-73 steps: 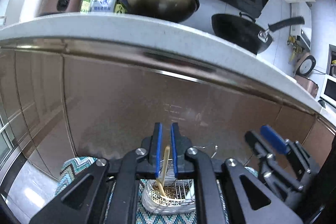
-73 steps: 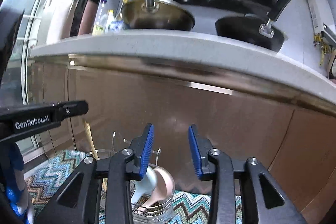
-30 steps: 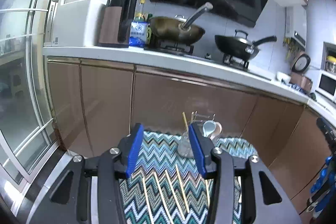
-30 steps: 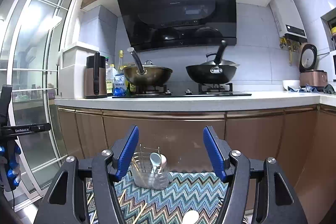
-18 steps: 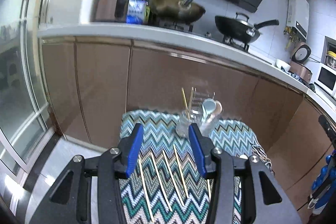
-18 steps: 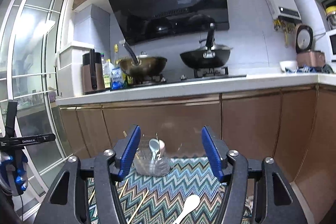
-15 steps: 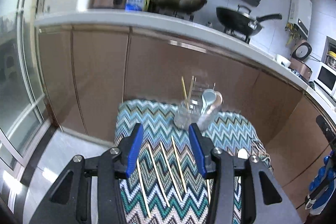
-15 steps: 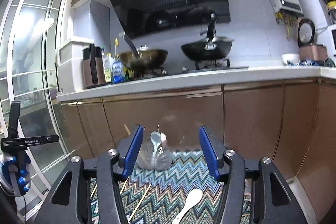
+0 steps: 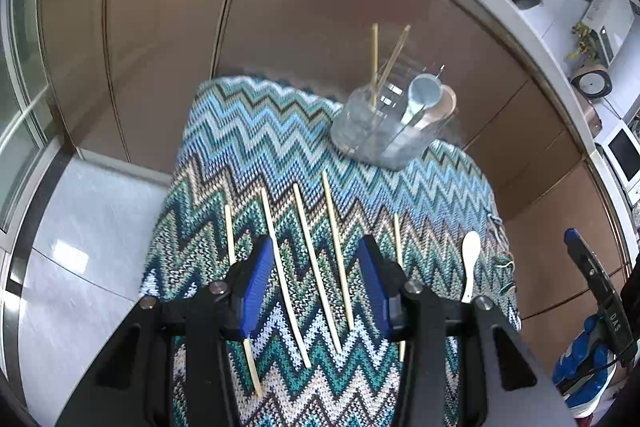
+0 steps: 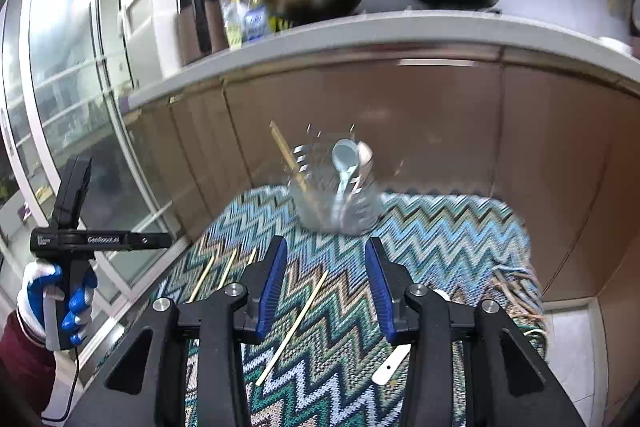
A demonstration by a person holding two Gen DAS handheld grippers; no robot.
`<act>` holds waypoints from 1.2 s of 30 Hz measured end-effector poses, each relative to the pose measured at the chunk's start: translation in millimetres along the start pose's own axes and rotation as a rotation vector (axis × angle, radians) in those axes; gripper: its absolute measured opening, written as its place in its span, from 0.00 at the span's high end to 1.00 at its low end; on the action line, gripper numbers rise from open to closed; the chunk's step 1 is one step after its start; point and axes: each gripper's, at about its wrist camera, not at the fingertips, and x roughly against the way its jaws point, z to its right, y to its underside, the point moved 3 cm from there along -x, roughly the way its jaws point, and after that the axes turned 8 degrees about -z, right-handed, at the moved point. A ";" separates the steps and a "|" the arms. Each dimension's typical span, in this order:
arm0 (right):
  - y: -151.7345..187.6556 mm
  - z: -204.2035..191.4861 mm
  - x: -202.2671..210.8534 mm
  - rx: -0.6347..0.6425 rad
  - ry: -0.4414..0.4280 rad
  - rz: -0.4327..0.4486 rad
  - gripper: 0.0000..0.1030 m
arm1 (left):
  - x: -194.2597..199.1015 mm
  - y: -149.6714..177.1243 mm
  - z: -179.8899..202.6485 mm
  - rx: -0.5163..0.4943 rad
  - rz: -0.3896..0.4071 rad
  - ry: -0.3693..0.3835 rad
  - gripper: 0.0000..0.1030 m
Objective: Organize utensils
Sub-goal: 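Grasp a chopstick with the left tool while the right tool reaches the chopsticks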
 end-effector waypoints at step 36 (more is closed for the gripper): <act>12.4 -6.6 -264.6 -0.055 -0.077 -0.651 0.86 | -147.1 -48.7 -35.6 0.070 -0.367 -0.104 0.85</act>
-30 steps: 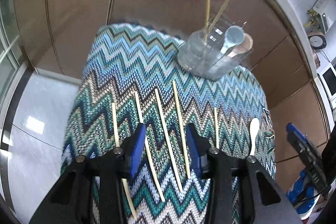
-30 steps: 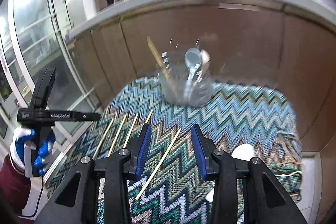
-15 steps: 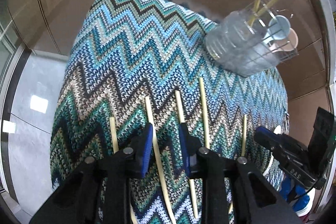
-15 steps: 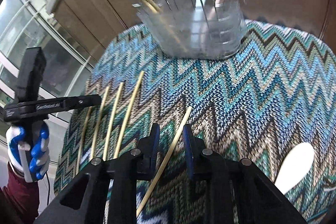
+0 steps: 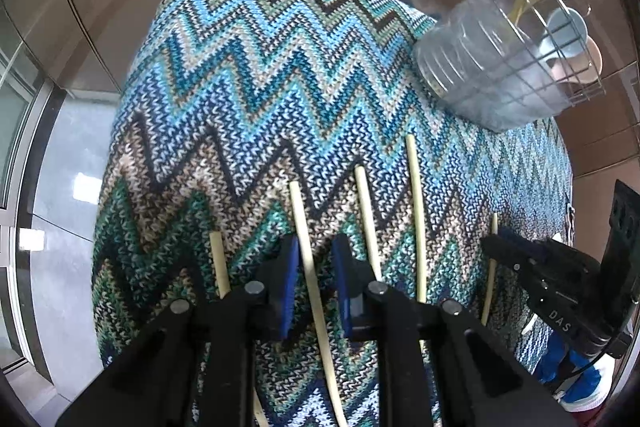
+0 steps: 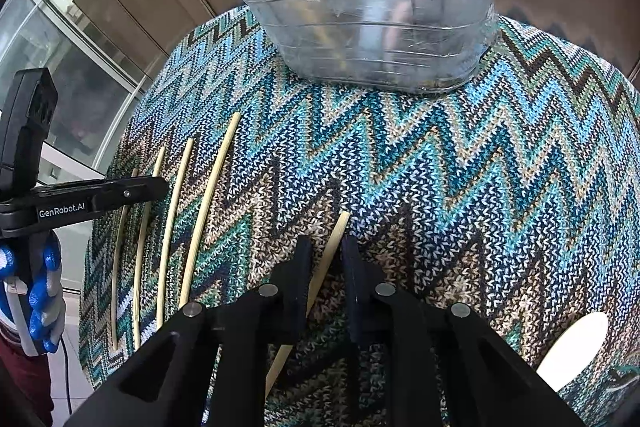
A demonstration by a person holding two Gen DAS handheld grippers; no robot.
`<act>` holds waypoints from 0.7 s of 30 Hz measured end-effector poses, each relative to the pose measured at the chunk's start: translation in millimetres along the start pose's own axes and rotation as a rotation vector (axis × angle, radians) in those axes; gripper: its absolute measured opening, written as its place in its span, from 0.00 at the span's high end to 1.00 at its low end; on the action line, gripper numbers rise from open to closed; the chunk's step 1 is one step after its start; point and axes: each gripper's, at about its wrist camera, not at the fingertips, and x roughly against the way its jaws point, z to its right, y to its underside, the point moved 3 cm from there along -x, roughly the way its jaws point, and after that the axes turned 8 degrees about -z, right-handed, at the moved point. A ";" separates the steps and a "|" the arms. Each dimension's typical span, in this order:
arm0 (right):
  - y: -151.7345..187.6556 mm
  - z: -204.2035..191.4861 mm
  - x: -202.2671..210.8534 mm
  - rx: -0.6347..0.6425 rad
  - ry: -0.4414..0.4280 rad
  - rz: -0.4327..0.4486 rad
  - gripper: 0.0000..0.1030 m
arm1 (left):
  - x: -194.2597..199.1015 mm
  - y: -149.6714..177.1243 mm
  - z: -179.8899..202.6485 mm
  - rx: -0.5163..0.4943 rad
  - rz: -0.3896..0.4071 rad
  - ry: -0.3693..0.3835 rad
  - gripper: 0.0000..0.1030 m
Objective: Organize utensils
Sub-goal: 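Grasp a chopstick with the left tool while the right tool reaches the chopsticks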
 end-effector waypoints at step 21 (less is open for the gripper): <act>14.8 5.0 8.4 -0.066 -0.016 0.043 0.89 | 0.6 6.8 0.7 -0.001 0.095 -0.054 0.93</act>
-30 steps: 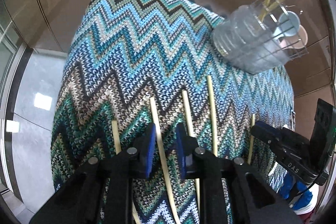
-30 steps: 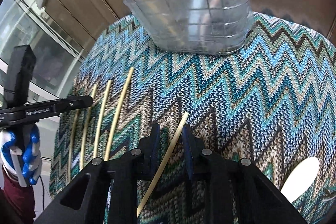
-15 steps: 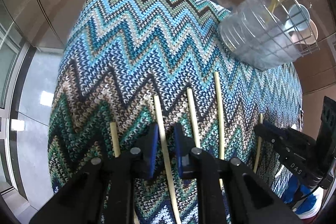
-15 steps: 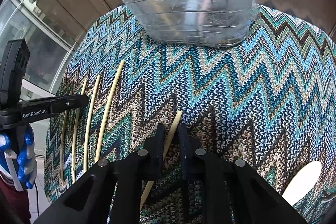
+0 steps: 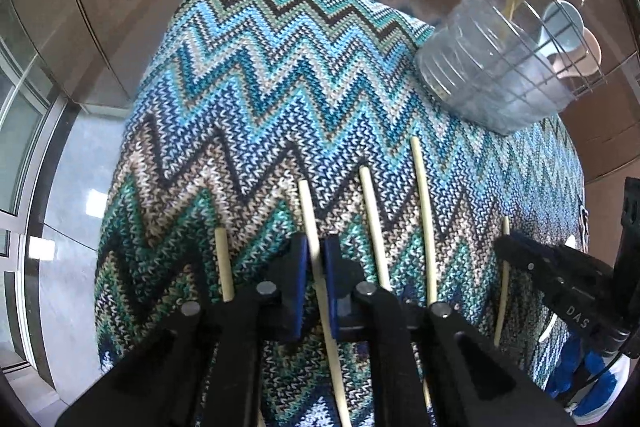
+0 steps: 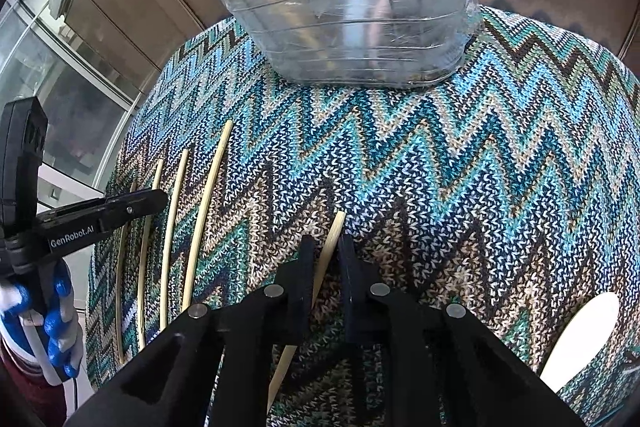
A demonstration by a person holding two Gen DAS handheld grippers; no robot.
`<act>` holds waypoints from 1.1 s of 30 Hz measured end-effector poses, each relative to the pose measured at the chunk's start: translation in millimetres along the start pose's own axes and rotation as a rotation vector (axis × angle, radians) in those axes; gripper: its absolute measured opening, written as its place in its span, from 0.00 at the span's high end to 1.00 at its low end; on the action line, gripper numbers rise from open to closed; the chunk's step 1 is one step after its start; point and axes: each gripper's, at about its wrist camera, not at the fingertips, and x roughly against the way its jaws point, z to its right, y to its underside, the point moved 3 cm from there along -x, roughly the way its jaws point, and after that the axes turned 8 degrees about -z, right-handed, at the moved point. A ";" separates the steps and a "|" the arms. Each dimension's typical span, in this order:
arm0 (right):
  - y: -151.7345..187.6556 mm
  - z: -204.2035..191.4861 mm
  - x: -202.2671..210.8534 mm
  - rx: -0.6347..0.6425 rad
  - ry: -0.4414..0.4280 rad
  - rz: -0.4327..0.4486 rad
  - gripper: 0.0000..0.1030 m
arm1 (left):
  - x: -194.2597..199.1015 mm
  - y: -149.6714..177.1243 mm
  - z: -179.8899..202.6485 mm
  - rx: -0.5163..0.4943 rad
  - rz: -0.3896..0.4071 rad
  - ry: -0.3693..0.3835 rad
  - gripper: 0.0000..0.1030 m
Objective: Organize utensils
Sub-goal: 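Grasp a chopstick with the left tool while the right tool reaches the chopsticks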
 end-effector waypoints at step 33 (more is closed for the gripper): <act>117.0 -29.5 168.5 0.092 -0.101 0.479 0.95 | 158.8 106.8 69.8 -0.191 0.545 -0.033 0.96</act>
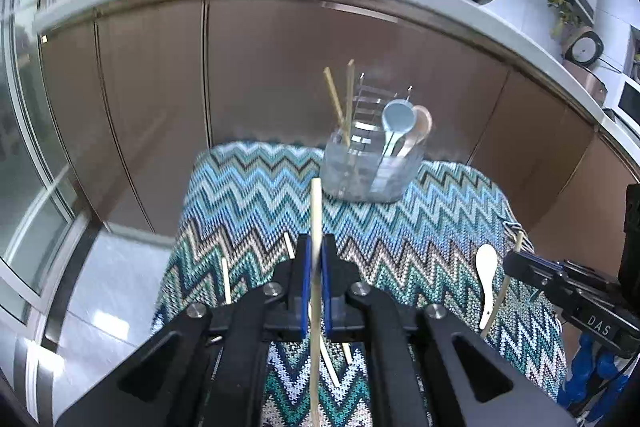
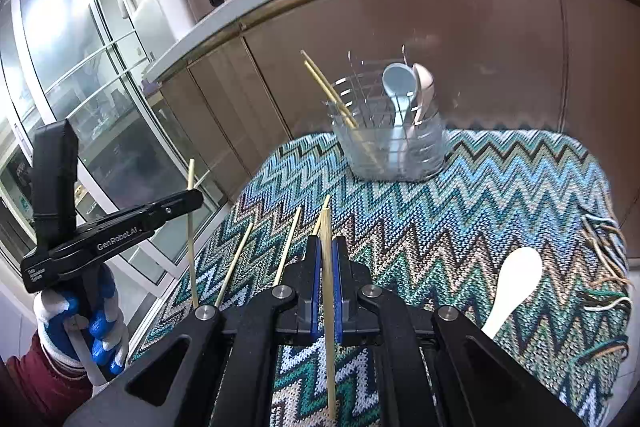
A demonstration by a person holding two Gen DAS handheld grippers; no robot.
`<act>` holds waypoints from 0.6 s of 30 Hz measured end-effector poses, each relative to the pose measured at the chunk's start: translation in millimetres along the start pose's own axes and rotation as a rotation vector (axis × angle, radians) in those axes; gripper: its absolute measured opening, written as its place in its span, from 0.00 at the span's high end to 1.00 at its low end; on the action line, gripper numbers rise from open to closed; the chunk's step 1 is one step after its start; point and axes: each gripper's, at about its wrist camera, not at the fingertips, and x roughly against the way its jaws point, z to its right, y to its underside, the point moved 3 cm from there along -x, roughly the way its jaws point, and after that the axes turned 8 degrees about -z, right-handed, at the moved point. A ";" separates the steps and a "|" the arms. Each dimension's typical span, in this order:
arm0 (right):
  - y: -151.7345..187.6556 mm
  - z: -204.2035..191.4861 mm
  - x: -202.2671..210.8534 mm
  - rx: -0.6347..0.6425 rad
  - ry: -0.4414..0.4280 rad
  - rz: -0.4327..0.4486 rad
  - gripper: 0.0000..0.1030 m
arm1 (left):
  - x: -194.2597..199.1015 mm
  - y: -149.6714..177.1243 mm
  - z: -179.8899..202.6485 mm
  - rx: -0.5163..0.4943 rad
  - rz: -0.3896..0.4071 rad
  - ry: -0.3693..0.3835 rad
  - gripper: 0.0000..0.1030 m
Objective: Organize utensils
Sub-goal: 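Grasp a chopstick with the left tool while the right tool reaches the chopsticks, then carry both held chopsticks into the clear holder and open both tools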
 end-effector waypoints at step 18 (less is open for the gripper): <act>8.0 -25.0 46.5 0.076 0.067 0.098 0.95 | 60.1 8.3 28.0 -0.096 0.196 -0.049 0.96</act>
